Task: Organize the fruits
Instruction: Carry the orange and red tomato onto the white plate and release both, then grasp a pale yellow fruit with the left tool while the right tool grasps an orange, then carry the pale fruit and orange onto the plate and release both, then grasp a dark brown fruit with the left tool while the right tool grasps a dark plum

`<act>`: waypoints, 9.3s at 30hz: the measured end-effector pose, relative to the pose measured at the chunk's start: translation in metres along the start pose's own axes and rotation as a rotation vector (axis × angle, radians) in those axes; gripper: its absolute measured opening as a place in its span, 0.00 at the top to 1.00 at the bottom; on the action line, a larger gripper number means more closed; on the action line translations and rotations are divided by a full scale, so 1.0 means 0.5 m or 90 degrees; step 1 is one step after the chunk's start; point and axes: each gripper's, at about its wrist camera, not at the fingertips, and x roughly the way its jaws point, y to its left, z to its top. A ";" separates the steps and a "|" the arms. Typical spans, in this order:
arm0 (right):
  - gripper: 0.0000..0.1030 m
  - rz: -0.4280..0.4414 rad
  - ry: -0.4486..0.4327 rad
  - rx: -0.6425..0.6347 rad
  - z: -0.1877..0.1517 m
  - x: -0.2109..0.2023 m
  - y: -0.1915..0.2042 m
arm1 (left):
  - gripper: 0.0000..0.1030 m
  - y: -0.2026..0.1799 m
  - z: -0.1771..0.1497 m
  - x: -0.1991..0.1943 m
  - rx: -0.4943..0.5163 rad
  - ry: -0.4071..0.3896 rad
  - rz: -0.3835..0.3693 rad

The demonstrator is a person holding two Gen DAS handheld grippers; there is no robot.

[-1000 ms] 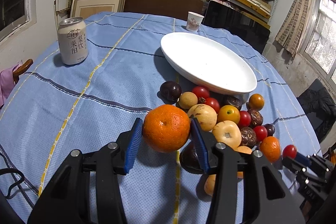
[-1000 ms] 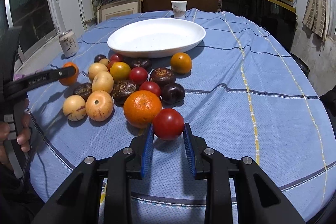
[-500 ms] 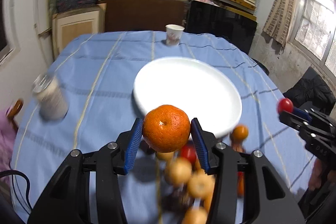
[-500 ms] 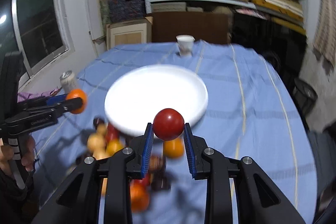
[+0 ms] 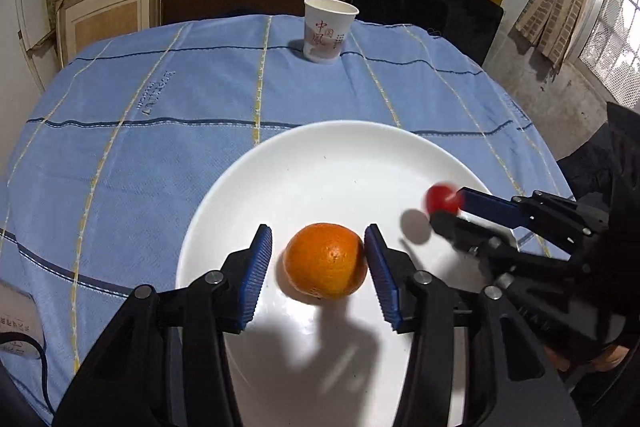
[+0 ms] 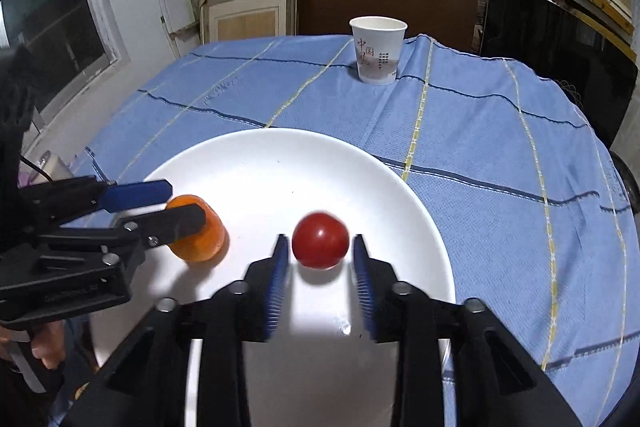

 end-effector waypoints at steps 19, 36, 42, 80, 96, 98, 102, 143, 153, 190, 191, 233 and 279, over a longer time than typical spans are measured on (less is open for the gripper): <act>0.37 0.054 -0.032 -0.063 -0.379 -0.312 0.126 | 0.28 -0.059 -0.376 -0.316 0.091 -0.053 -0.019; 0.37 0.034 -0.055 -0.045 -0.481 -0.299 0.162 | 0.49 -0.079 -0.540 -0.264 0.088 -0.025 0.012; 0.37 0.047 -0.047 -0.020 -0.480 -0.293 0.149 | 0.67 -0.095 -0.549 -0.275 0.112 -0.056 0.006; 0.55 0.036 -0.069 -0.012 -0.469 -0.291 0.168 | 0.67 -0.066 -0.548 -0.296 0.064 -0.099 -0.033; 0.55 0.020 -0.096 -0.021 -0.409 -0.344 0.160 | 0.67 -0.059 -0.449 -0.370 0.050 -0.125 -0.036; 0.55 0.015 -0.107 -0.025 -0.387 -0.353 0.155 | 0.67 -0.054 -0.423 -0.372 0.042 -0.125 -0.041; 0.55 0.000 -0.120 -0.025 -0.342 -0.356 0.134 | 0.67 -0.052 -0.356 -0.361 0.046 -0.124 -0.045; 0.37 -0.021 -0.077 0.052 -0.169 -0.176 0.021 | 0.28 -0.026 -0.076 -0.081 0.044 -0.043 0.059; 0.33 0.008 -0.066 0.104 -0.324 -0.258 0.043 | 0.20 -0.054 -0.233 -0.210 0.053 -0.050 0.026; 0.30 0.000 -0.090 0.103 -0.455 -0.293 0.083 | 0.56 -0.046 -0.484 -0.247 0.084 -0.028 -0.005; 0.30 0.000 -0.090 0.102 -0.456 -0.293 0.082 | 0.56 -0.039 -0.483 -0.251 0.071 -0.035 -0.009; 0.40 -0.175 0.033 0.016 -0.422 -0.267 0.113 | 0.55 -0.028 -0.480 -0.245 0.051 -0.030 -0.015; 0.70 -0.090 -0.024 0.021 -0.443 -0.259 0.105 | 0.55 -0.021 -0.482 -0.252 0.040 -0.049 -0.006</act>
